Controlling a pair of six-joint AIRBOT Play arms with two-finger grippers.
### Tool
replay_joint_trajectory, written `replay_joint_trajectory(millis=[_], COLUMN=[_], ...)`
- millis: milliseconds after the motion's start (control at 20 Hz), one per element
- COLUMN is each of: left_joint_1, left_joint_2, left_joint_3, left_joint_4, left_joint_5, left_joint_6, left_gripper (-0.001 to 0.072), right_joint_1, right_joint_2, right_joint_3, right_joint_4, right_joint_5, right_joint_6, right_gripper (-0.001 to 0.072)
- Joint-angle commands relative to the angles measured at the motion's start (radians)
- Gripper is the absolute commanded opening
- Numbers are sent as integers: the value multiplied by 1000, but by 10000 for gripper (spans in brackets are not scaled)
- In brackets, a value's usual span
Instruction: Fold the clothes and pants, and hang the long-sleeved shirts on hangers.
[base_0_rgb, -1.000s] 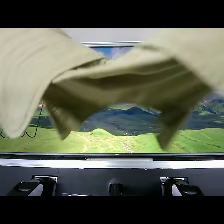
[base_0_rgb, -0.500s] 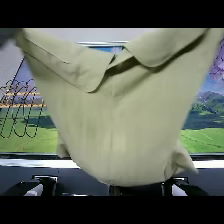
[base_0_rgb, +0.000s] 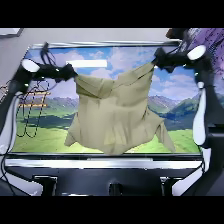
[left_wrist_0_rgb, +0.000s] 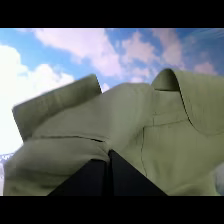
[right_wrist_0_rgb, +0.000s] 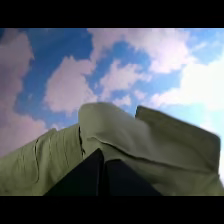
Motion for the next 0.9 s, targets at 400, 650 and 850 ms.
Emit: replay_joint_trajectory(millis=[400, 650, 850], left_joint_1=[111, 146, 128], left_joint_2=[92, 323, 584], left_joint_3=[-1, -225, -702], left_joint_4=[-93, 103, 99], left_joint_5=[-219, -325, -229], left_joint_6=[-113, -155, -181], left_gripper=[630, 636, 636], right_joint_1=[-95, -152, -151], right_joint_2=[154, 426, 715], right_joint_3=[0, -340, -871], right_joint_4=[-166, -215, -156], right_joint_5=[472, 494, 369], right_joint_6=[-156, -144, -113], right_gripper=[507, 643, 642])
